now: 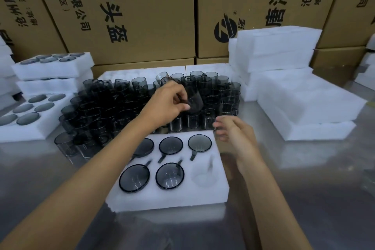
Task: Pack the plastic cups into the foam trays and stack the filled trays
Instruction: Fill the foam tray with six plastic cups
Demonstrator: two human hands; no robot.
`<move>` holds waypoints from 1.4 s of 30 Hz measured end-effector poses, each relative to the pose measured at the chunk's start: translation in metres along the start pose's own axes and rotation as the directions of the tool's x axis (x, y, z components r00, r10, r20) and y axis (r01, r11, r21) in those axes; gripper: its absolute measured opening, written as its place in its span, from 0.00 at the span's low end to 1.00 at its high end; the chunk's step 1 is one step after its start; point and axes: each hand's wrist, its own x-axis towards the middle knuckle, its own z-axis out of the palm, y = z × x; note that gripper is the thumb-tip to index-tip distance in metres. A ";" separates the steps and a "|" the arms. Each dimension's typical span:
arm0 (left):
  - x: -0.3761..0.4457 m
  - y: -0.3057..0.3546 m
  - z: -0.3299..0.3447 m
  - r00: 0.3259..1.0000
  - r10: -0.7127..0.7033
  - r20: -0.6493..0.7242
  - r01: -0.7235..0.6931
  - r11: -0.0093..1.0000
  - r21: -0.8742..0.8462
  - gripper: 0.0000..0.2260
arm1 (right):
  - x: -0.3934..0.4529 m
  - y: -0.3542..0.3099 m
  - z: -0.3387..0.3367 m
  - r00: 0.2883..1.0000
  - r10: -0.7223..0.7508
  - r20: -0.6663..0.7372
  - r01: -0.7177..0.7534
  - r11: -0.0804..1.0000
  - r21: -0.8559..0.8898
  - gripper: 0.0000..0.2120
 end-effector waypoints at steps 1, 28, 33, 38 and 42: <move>-0.011 0.007 -0.001 0.999 0.014 0.032 -0.011 0.995 -0.099 0.10 | -0.002 -0.002 0.003 0.999 -0.034 0.018 0.034 0.999 -0.011 0.05; -0.105 0.017 -0.012 0.999 -0.047 0.018 0.047 0.769 -0.638 0.23 | -0.046 -0.014 0.048 0.714 -0.617 0.329 0.694 0.565 -0.446 0.24; -0.108 0.025 -0.013 0.993 -0.092 0.076 0.119 0.787 -0.606 0.22 | -0.046 -0.025 0.032 0.809 -0.297 0.507 0.485 0.824 -0.291 0.21; -0.111 0.028 -0.025 0.974 -0.063 0.218 0.191 0.745 -0.639 0.24 | -0.028 -0.033 0.011 0.908 -0.201 0.367 0.148 0.975 0.167 0.09; -0.116 0.038 -0.017 0.921 0.025 0.388 0.210 0.806 -0.553 0.24 | -0.013 -0.021 0.009 0.984 -0.050 0.170 0.035 0.995 0.090 0.12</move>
